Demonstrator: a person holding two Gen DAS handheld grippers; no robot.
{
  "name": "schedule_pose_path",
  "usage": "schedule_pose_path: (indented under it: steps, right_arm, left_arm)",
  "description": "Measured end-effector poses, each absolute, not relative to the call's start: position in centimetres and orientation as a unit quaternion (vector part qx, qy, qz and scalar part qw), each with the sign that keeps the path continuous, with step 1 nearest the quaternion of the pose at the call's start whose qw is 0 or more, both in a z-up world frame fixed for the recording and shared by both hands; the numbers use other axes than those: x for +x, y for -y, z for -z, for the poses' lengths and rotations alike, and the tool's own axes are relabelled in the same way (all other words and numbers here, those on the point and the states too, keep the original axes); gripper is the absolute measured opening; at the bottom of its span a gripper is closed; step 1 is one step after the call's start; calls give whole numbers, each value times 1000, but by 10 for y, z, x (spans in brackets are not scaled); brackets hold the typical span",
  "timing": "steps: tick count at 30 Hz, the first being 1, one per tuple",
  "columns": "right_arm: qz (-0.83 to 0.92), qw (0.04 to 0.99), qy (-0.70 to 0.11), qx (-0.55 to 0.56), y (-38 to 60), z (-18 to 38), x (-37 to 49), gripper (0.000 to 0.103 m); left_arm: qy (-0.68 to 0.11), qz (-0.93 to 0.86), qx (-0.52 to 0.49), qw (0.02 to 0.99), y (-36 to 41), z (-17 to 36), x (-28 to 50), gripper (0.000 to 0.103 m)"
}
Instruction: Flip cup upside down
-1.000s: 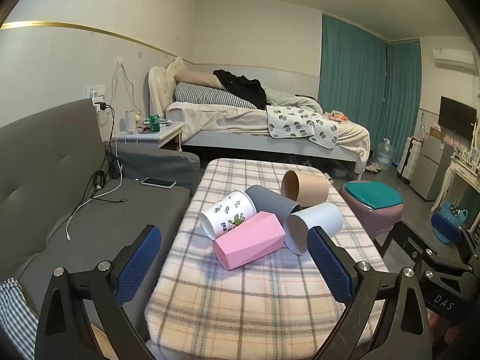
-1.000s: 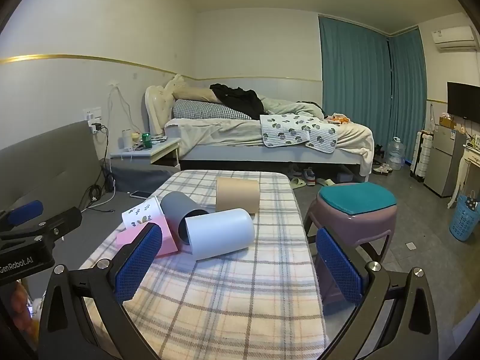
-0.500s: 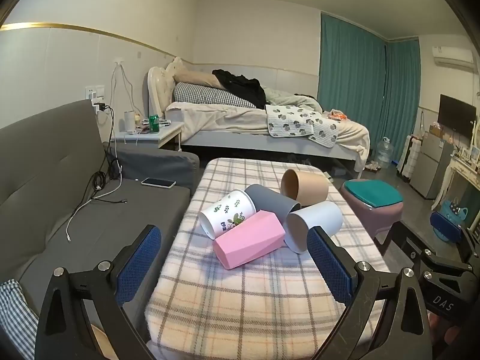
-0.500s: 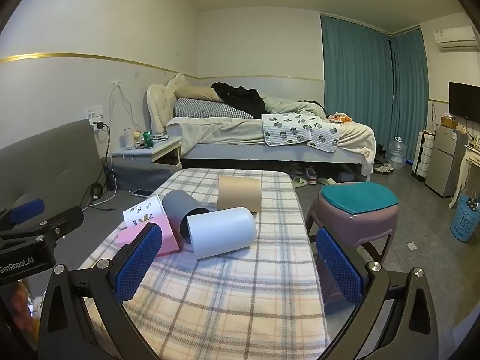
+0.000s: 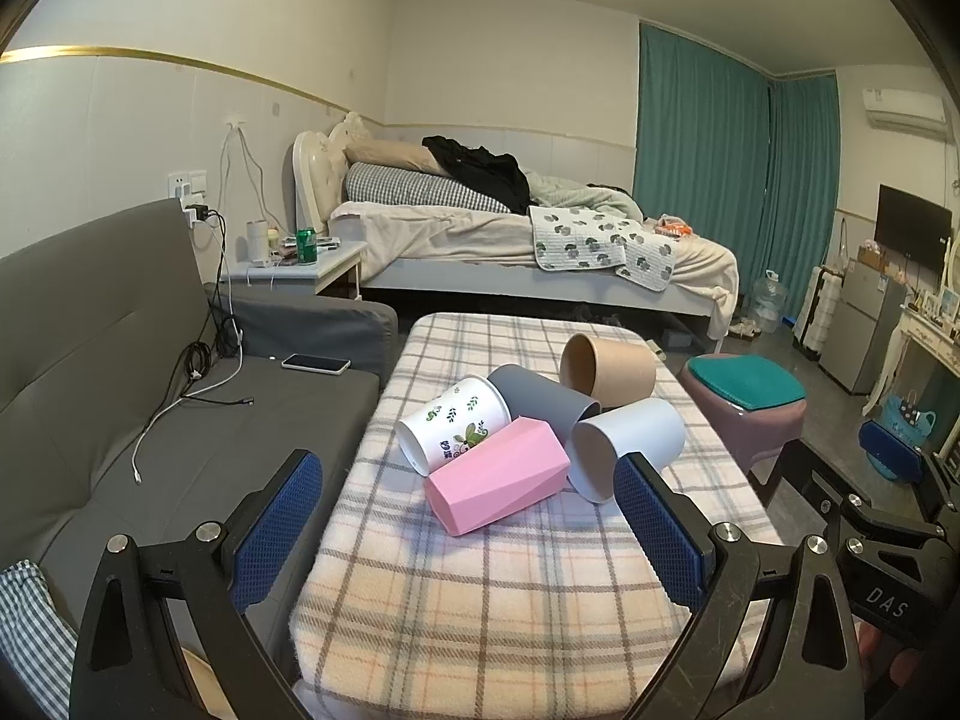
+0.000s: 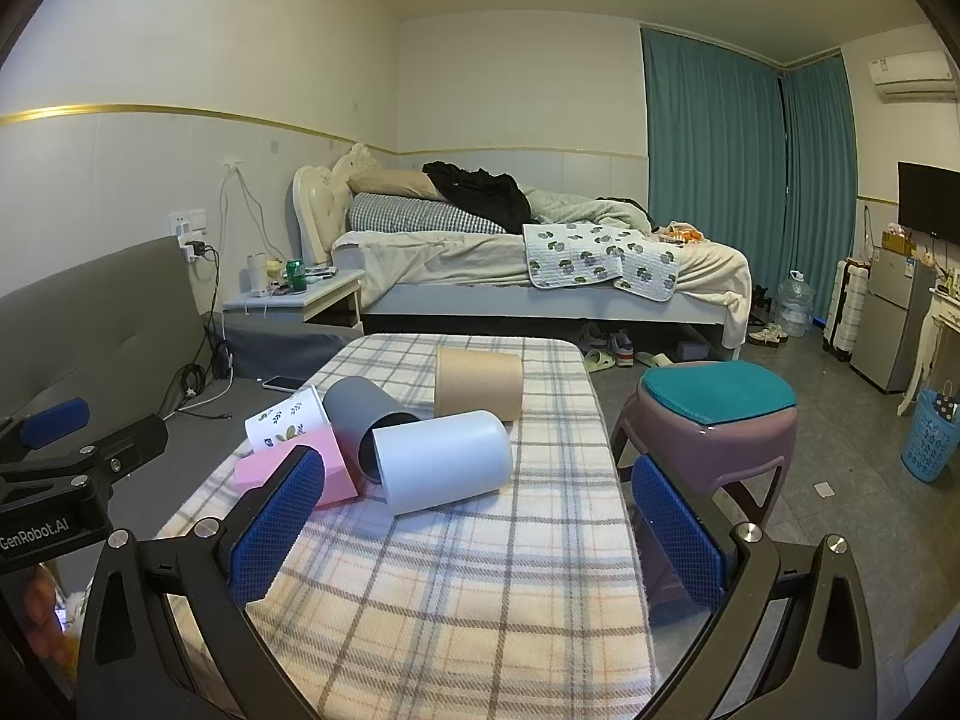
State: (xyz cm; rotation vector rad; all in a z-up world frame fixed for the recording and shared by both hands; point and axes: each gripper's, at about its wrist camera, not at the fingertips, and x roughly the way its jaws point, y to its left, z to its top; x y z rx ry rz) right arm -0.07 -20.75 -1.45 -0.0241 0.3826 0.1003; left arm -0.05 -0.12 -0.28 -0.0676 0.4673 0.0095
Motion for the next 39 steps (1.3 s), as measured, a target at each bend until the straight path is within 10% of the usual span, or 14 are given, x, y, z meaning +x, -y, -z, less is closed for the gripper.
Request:
schedule_pose_path:
  steps: [39]
  right_arm:
    - [-54,979,-196,-10,208,20,5,103]
  left_arm:
    - [-234,-5,-33,972,5,7,-4,101]
